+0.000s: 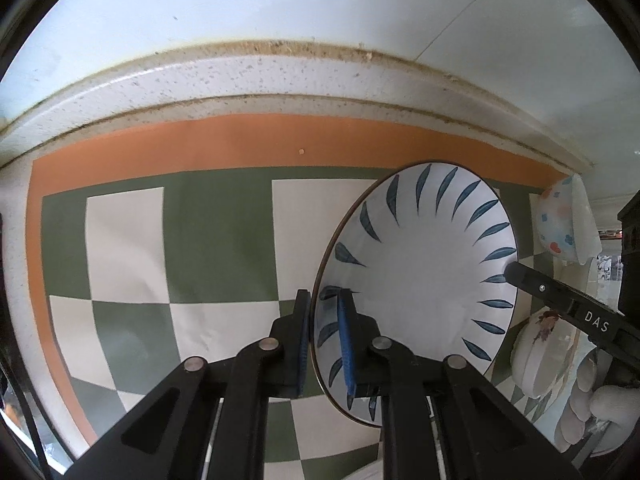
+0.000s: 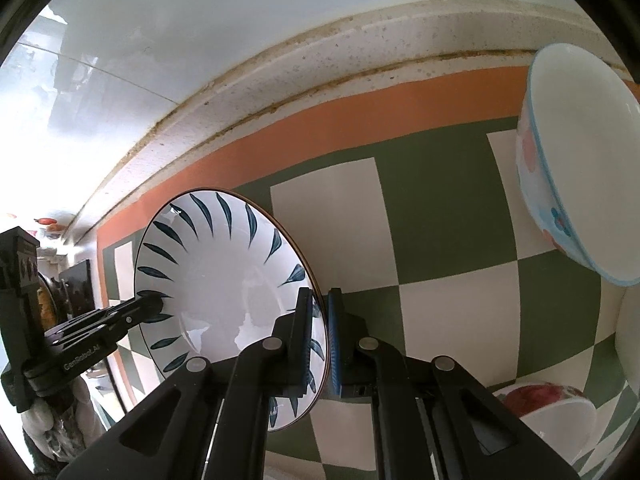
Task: Organize plates and bowls
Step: 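Grip the blue-striped plate rim with both tools, then carry the blue-striped plate and lower it onto the white plate stack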
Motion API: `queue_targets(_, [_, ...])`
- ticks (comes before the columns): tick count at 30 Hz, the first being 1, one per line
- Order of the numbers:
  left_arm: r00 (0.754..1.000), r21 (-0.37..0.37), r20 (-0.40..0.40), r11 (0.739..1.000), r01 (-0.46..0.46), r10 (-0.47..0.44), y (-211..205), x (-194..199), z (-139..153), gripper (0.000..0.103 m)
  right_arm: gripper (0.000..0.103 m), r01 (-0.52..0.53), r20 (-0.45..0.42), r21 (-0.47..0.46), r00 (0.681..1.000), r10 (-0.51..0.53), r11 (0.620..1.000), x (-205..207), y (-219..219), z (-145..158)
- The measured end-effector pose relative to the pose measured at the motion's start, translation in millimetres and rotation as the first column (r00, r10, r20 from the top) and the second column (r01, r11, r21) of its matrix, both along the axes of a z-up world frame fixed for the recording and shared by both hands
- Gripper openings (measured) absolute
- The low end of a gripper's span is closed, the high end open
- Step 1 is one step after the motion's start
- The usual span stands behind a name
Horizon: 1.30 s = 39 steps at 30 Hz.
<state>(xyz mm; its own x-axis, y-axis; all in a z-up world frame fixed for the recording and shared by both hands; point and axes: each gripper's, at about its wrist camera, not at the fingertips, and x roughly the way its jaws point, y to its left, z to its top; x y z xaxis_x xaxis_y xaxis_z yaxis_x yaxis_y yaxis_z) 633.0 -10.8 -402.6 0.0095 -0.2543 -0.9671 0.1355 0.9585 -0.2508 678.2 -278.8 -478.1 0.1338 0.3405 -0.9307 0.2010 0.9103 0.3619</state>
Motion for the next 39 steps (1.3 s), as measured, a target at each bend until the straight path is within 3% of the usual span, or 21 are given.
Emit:
queue_targets(12, [0.999,-0.017,0.045,0.999,-0.028,0.029,6.2,-40.7,42.0,0.011,0.009,-0.047,0.041,0.012,0.998,0.047,0.999,-29.5,-3.6,53.1])
queue_targets(22, [0.996,0.0,0.08,0.999,-0.046,0.046,12.6,-106.7,68.6,0.011,0.009,-0.118,0.047,0.001,0.992,0.117,0.993,-94.0,-1.0,87.5])
queue_targets(39, [0.994,-0.003,0.022,0.995,-0.103,0.103,20.9,-225.6,46.0,0.011,0.009,-0.23,-0.026,0.006,0.973,0.23,0.973,-211.9,11.2,63.8])
